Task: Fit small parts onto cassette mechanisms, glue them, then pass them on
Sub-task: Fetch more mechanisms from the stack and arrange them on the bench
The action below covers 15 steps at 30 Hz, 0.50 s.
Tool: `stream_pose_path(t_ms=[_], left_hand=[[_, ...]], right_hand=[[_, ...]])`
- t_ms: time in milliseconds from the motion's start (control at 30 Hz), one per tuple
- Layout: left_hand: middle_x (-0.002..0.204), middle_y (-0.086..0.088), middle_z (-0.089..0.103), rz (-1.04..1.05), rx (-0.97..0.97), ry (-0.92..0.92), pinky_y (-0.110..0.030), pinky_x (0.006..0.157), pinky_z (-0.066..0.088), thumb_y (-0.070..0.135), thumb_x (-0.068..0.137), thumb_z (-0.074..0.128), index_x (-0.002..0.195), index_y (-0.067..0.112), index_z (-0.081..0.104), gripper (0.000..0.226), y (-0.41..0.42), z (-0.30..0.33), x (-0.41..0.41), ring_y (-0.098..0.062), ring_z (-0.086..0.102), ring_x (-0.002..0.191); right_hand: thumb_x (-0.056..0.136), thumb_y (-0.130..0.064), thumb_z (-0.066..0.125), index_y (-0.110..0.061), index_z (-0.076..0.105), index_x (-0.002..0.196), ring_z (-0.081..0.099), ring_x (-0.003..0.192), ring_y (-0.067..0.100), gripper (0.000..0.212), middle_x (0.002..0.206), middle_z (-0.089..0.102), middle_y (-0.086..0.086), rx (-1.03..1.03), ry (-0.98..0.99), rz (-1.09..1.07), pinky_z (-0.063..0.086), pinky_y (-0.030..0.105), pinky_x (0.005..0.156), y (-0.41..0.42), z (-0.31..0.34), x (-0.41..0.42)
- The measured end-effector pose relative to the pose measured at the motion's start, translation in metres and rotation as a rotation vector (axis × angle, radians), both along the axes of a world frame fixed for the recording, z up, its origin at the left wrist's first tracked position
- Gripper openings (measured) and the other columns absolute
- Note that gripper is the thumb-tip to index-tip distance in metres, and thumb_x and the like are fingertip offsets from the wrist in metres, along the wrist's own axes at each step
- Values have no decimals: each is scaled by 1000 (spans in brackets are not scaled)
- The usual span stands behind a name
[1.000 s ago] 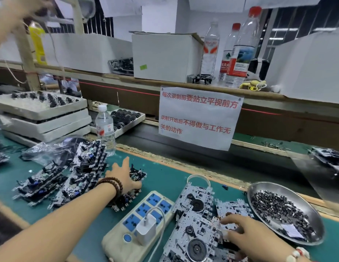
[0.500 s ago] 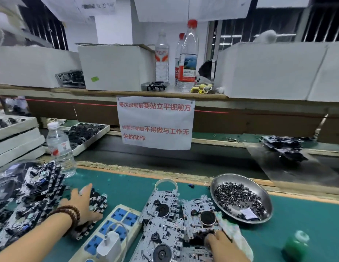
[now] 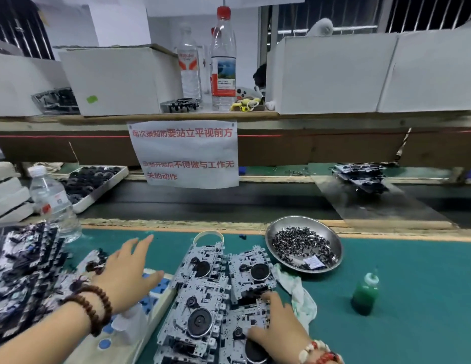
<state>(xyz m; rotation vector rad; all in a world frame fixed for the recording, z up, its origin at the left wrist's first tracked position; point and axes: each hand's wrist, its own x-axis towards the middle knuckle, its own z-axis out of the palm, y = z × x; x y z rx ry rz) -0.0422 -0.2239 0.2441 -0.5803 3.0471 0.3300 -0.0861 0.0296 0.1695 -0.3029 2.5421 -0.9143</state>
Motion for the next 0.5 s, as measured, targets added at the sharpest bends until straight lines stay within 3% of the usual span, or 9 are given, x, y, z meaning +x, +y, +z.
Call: stream_pose_path(t_ms=[133, 233, 333, 400, 500], left_hand=[[151, 9, 5, -168, 27, 98, -43, 111, 25, 51, 91, 42, 144, 34, 9, 65, 41, 6, 15, -18, 14, 139], [147, 14, 11, -264, 52, 190, -34, 113, 22, 48, 92, 41, 138, 40, 21, 51, 61, 11, 23, -12, 14, 136], [133, 22, 19, -369, 129, 281, -19, 108, 15, 44, 93, 42, 128, 43, 31, 37, 76, 7, 32, -3, 14, 130], [127, 24, 20, -434, 126, 302, -13, 105, 12, 43, 94, 41, 126, 43, 33, 33, 85, -2, 37, 0, 15, 126], [135, 20, 19, -541, 36, 230, -13, 105, 14, 44, 95, 36, 132, 39, 31, 37, 98, -24, 42, 1, 13, 122]], right_hand=[[87, -29, 59, -26, 21, 138, 45, 63, 2, 64, 128, 43, 8, -63, 43, -36, 42, 15, 67, 0, 3, -3], [88, -24, 59, -24, 25, 137, 43, 51, 2, 60, 102, 49, 2, -116, 59, -59, 33, 11, 44, 2, 2, -4], [89, -19, 58, -22, 28, 134, 46, 54, 6, 53, 86, 51, -1, -139, 10, -86, 40, 15, 48, 5, 2, -3], [90, -17, 57, -19, 33, 128, 49, 56, 8, 45, 89, 55, 2, -147, -15, -112, 44, 17, 51, 6, 2, -1], [89, -16, 57, -17, 36, 123, 50, 59, 10, 40, 92, 57, 4, -159, -21, -136, 46, 20, 55, 6, 5, 0]])
